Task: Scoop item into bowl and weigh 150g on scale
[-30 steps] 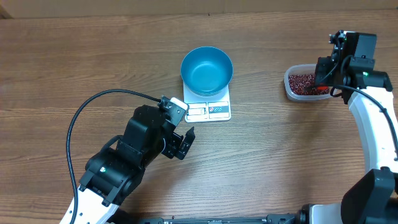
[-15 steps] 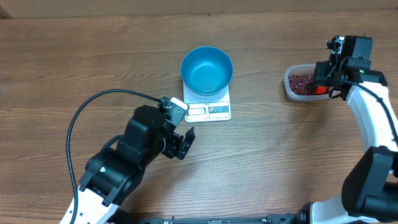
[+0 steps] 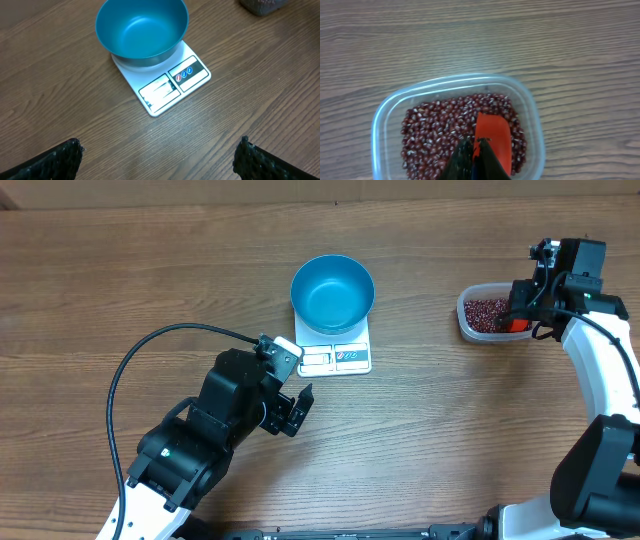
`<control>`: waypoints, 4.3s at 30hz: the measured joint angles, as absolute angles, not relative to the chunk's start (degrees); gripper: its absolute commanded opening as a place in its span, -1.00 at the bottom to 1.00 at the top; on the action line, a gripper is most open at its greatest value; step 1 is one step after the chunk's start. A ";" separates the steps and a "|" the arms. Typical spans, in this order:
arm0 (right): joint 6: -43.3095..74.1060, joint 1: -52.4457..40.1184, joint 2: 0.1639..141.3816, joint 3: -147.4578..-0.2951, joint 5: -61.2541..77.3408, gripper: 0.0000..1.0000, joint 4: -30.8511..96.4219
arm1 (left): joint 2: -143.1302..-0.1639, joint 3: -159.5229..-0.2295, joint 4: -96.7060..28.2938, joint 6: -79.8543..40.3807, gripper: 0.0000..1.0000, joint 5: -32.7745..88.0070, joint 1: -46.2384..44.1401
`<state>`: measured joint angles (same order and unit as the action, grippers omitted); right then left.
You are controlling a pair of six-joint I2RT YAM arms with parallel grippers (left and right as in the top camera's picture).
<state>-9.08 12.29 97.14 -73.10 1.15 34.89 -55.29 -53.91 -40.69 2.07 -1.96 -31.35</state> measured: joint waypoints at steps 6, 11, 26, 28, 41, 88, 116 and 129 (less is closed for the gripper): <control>-9.26 12.32 98.04 -73.10 3.27 -0.93 35.55 | -55.29 -53.91 -40.69 2.07 0.99 -1.96 -31.35; -9.28 12.32 99.66 -73.10 5.34 -0.93 35.35 | -55.29 -53.91 -40.71 2.07 0.99 -1.96 -31.35; -9.28 13.04 100.64 -73.10 10.28 -0.93 35.99 | -55.29 -53.91 -40.71 2.07 0.99 -1.96 -31.35; -9.28 13.67 100.68 -73.10 11.60 -0.93 36.01 | -55.29 -53.91 -40.71 2.07 0.99 -1.96 -31.35; -9.26 18.37 101.60 -73.10 20.95 -0.93 36.34 | -55.29 -53.91 -40.71 2.07 0.99 -1.96 -31.35; -4.47 23.99 105.36 -73.19 31.81 -0.93 34.54 | -55.29 -53.91 -40.69 2.07 0.99 -1.96 -31.35; -4.29 25.71 108.71 -73.23 38.09 -0.93 34.06 | -55.29 -53.91 -40.69 2.07 0.99 -1.96 -31.35; -4.29 30.89 111.28 -72.93 47.55 -0.93 34.59 | -55.29 -53.91 -40.71 2.07 0.99 -1.96 -31.35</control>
